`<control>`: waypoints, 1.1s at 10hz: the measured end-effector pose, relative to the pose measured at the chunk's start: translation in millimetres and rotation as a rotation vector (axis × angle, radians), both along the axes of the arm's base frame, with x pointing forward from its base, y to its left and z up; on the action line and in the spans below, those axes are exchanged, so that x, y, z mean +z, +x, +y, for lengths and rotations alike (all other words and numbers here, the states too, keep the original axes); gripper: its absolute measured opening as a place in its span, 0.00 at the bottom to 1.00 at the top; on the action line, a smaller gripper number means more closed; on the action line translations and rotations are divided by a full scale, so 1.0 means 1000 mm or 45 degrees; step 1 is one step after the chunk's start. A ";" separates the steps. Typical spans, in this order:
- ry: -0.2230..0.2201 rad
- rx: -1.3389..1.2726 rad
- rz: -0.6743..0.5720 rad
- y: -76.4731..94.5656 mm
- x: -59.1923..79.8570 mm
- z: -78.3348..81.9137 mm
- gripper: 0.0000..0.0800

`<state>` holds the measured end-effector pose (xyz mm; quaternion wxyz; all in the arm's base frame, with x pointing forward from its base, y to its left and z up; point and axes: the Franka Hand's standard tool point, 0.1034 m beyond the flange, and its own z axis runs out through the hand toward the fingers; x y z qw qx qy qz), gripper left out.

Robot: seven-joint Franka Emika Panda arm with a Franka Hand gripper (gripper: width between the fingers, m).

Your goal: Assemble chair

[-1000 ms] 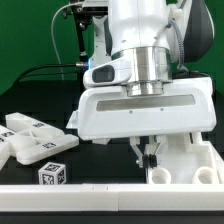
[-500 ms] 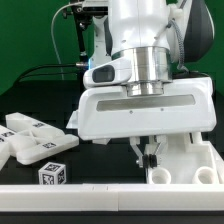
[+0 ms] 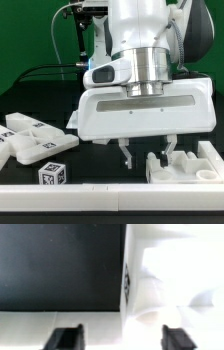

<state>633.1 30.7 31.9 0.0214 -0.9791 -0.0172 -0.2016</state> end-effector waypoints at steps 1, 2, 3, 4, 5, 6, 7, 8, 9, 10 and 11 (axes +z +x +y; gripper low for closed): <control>-0.001 0.004 0.004 0.001 -0.003 0.000 0.67; -0.002 0.004 0.002 0.001 -0.002 0.000 0.78; -0.002 0.005 0.003 0.001 -0.002 0.000 0.80; -0.001 0.015 0.044 0.001 0.003 -0.004 0.80; 0.008 0.013 0.084 0.002 0.017 -0.008 0.81; 0.018 0.018 0.172 -0.004 0.034 -0.010 0.81; 0.017 0.012 0.170 -0.003 0.045 -0.014 0.81; 0.044 -0.026 0.267 -0.008 0.050 -0.012 0.81; 0.064 -0.035 0.390 -0.005 0.056 0.000 0.81; 0.071 -0.017 0.457 -0.004 0.057 0.002 0.81; 0.072 -0.019 0.456 -0.001 0.056 0.001 0.81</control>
Offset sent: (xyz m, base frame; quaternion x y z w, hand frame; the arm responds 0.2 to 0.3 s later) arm 0.0014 -0.0037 0.0248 0.0484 -0.0658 0.0239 0.9964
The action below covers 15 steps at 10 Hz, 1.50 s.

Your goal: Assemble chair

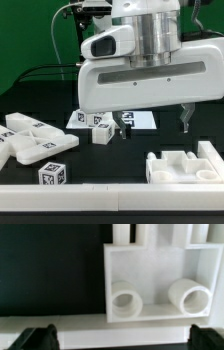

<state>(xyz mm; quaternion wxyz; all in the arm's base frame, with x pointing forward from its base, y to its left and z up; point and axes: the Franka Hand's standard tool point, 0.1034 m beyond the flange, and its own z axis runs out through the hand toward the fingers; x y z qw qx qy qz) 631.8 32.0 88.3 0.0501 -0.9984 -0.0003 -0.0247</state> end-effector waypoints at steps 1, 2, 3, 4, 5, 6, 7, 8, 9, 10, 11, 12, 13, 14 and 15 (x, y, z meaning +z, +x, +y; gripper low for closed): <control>0.000 -0.001 0.000 -0.001 -0.001 0.000 0.81; 0.005 -0.023 0.018 -0.005 -0.004 -0.007 0.81; 0.005 -0.046 0.060 -0.015 -0.005 -0.019 0.81; 0.001 -0.068 0.106 -0.027 -0.004 -0.027 0.81; -0.001 -0.123 0.134 -0.036 -0.008 -0.029 0.81; 0.000 -0.117 0.120 -0.034 -0.006 -0.029 0.81; 0.000 -0.117 0.120 -0.034 -0.007 -0.029 0.81; 0.001 -0.116 0.134 -0.036 -0.008 -0.029 0.81; 0.010 -0.120 0.168 -0.039 -0.009 -0.033 0.81; 0.021 -0.156 0.197 -0.044 -0.012 -0.047 0.81; 0.025 -0.172 0.255 -0.052 -0.012 -0.056 0.81; 0.060 -0.180 0.447 -0.073 -0.007 -0.061 0.81; 0.091 -0.203 0.578 -0.082 -0.005 -0.068 0.81; 0.103 -0.207 0.680 -0.084 -0.006 -0.067 0.81; 0.120 -0.189 0.782 -0.086 -0.007 -0.065 0.81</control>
Offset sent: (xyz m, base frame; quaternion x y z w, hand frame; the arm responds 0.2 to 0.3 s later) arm -0.0573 -0.0452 0.0042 -0.0260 -0.1100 0.0598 0.9918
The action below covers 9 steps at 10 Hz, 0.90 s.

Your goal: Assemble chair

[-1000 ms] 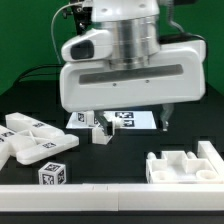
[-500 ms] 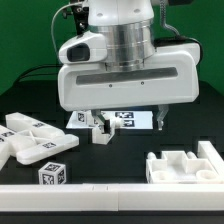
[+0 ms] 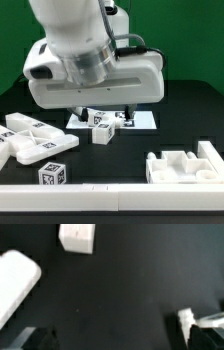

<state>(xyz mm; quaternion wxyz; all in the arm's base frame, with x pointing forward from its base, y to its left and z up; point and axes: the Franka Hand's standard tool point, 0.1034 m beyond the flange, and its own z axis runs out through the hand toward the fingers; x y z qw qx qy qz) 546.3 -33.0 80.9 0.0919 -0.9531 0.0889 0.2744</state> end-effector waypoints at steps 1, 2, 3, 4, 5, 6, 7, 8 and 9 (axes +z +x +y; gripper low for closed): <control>0.020 0.010 0.074 0.000 -0.001 0.000 0.81; 0.036 0.018 0.137 -0.003 -0.003 0.001 0.81; 0.064 0.025 0.268 -0.014 -0.005 0.000 0.81; 0.086 0.019 0.416 -0.027 -0.014 -0.007 0.81; 0.096 0.010 0.510 -0.037 -0.020 -0.015 0.81; 0.093 -0.004 0.546 -0.044 -0.024 -0.023 0.81; 0.093 -0.003 0.545 -0.044 -0.025 -0.022 0.81; 0.094 0.001 0.545 -0.043 -0.025 -0.021 0.81; 0.091 -0.021 0.558 -0.046 -0.026 -0.022 0.81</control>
Offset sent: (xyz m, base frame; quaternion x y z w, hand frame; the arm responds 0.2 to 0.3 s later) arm -0.0281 -0.0167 -0.0202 0.0114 -0.2558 0.0672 0.9643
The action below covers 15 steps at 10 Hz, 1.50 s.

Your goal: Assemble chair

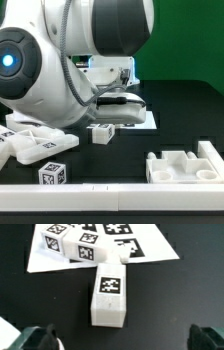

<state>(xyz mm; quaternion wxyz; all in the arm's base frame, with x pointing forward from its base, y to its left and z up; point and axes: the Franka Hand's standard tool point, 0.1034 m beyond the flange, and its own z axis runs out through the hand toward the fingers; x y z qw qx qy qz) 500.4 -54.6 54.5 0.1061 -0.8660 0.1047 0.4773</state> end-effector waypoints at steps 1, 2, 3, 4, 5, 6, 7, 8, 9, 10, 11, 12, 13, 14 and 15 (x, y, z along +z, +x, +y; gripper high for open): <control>-0.016 -0.076 0.066 -0.011 -0.009 -0.005 0.81; -0.016 -0.089 0.105 -0.023 -0.016 -0.008 0.81; -0.012 -0.091 0.132 -0.035 -0.018 -0.005 0.81; -0.019 -0.081 0.099 -0.039 -0.025 -0.001 0.81; -0.015 -0.079 0.110 -0.041 -0.024 0.001 0.81; -0.016 -0.080 0.109 -0.041 -0.024 0.000 0.81; -0.019 -0.079 0.104 -0.042 -0.027 0.001 0.81; -0.030 -0.077 0.092 -0.047 -0.036 0.003 0.81; -0.032 -0.071 0.112 -0.055 -0.041 0.008 0.81; -0.034 -0.066 0.120 -0.057 -0.042 0.010 0.81; -0.033 -0.066 0.118 -0.057 -0.041 0.010 0.78; -0.033 -0.066 0.118 -0.057 -0.042 0.010 0.78; -0.033 -0.065 0.118 -0.057 -0.042 0.010 0.55; -0.033 -0.065 0.118 -0.057 -0.042 0.010 0.35; -0.033 -0.065 0.119 -0.057 -0.041 0.010 0.35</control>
Offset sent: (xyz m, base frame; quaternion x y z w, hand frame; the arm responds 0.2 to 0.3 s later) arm -0.0413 0.0244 -0.0228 -0.0257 0.0567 -0.0175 0.9979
